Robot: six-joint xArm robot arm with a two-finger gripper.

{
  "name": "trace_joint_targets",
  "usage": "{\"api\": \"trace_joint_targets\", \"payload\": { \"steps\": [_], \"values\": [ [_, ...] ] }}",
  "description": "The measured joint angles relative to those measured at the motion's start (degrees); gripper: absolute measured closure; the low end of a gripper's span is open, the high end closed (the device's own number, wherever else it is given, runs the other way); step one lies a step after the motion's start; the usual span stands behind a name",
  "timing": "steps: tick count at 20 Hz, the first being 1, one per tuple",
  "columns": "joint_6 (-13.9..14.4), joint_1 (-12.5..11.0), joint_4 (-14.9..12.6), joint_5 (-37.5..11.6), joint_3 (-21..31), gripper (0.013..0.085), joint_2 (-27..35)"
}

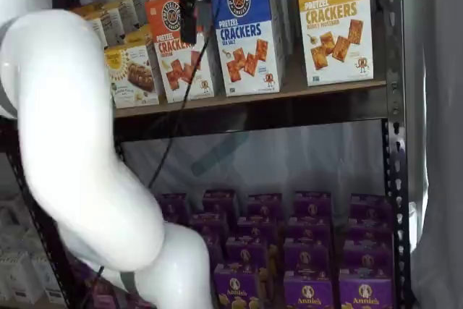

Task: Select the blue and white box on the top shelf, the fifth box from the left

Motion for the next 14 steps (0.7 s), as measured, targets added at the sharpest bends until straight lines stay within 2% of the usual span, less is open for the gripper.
{"api": "trace_joint_targets", "payload": {
  "steps": [8, 11, 14],
  "values": [
    [1.12, 0.36, 1.61, -3.26, -0.96, 0.013, 0.29],
    [1.02, -1.83, 5.69, -4.73, -1.44, 0.013, 0.23],
    [0.78, -5.28, 11.59, -6.86, -2.16, 0.013, 0.21]
  ]
}}
